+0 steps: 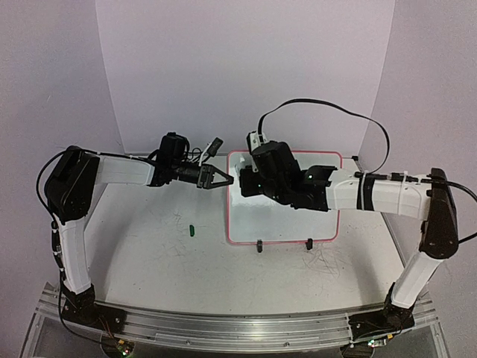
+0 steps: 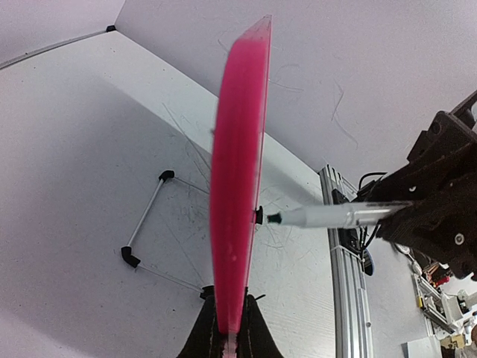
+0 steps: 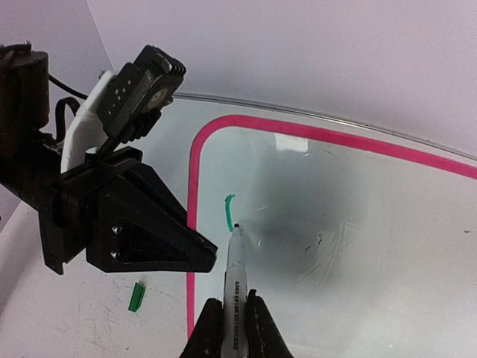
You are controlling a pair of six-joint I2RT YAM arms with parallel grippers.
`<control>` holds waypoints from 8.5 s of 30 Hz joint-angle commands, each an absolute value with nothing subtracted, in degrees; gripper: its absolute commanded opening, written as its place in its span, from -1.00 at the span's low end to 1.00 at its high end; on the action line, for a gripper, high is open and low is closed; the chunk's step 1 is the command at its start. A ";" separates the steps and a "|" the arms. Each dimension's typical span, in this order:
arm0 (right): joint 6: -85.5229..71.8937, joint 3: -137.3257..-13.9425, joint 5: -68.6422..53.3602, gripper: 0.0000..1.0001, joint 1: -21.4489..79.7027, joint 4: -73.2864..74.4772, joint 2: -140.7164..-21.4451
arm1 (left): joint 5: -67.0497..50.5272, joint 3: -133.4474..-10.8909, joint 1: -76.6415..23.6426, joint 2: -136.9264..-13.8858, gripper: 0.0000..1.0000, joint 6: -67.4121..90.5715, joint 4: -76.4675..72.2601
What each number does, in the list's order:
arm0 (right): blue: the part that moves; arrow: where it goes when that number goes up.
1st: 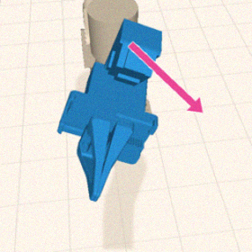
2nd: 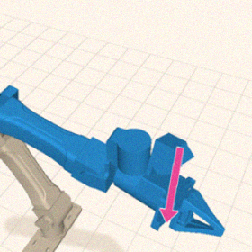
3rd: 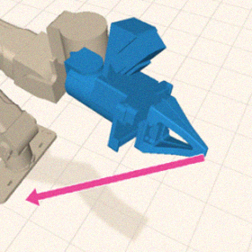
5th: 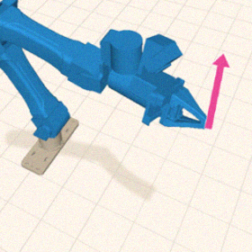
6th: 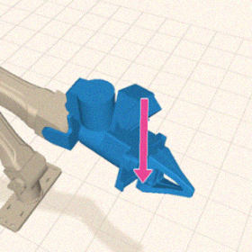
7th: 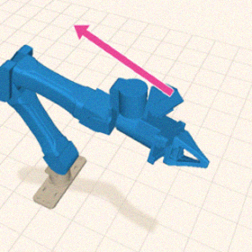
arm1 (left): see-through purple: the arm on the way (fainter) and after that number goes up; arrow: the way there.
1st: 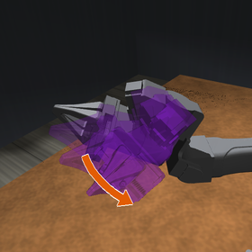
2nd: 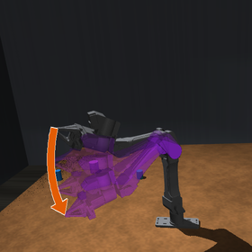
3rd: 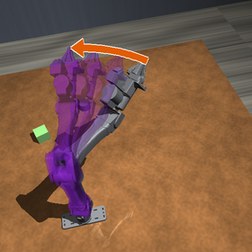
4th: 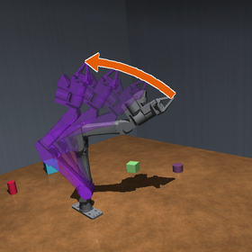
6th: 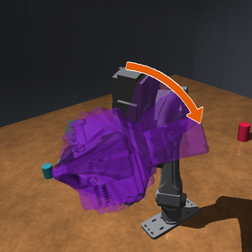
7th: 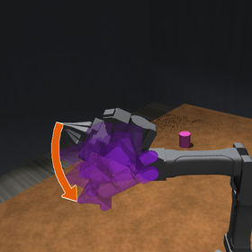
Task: Write a sentence on the whiteboard
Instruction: Pick up the sentence from the whiteboard.
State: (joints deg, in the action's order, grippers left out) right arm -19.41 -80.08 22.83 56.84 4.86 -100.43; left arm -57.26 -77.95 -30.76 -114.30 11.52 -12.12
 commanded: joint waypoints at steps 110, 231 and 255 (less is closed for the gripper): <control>-23.77 -75.26 20.72 -1.00 56.84 3.80 -96.35 | -56.30 -77.20 -32.08 -111.76 -1.00 9.62 -12.39; -24.34 -69.53 24.37 -1.00 55.22 1.78 -94.33 | -56.43 -77.35 -32.41 -111.82 -1.00 9.76 -12.39; -22.55 -72.51 25.25 -1.00 55.12 0.44 -95.71 | -56.48 -77.26 -32.52 -111.45 -1.00 9.67 -12.39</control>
